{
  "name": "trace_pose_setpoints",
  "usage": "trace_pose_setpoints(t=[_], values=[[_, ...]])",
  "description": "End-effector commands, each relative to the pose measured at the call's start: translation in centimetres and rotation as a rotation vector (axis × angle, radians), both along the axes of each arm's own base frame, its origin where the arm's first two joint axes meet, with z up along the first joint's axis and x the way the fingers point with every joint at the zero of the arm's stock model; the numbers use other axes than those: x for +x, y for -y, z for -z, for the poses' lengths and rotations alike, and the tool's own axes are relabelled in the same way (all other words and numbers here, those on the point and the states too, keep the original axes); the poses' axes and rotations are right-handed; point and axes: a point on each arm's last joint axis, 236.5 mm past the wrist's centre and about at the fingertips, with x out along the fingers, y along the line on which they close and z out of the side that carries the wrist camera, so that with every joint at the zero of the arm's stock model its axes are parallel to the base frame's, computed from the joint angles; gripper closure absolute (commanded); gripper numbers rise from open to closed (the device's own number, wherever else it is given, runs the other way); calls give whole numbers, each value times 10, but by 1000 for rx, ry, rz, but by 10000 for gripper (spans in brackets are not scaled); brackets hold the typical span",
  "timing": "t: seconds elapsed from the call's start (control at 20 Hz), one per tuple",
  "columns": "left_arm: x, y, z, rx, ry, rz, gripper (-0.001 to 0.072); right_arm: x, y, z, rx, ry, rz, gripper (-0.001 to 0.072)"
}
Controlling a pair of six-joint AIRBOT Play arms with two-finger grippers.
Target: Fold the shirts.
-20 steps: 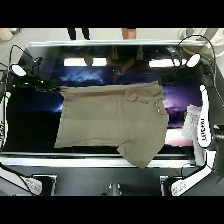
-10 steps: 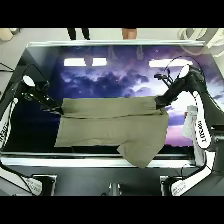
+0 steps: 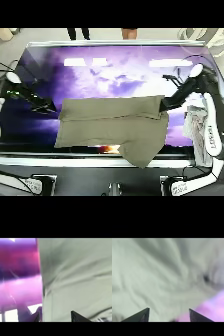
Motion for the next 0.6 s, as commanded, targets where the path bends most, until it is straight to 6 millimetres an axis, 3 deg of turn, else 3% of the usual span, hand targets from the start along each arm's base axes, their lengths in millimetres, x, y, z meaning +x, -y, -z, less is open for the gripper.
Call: trace_pose_setpoints(t=[0.0,0.2,0.35,0.55], values=[[-52,-12,-4,-7,-15,-47,253,-52,35,-8,-66,-25,47,235],[-144,6,52,-40,-109,-104,250,-109,22,20,-59,-12,30,237],[-163,22,67,-89,-130,-101,251,-126,18,28,-49,-50,22,237],[-163,27,78,-73,-116,-101,251,-126,16,27,-42,-52,23,236]])
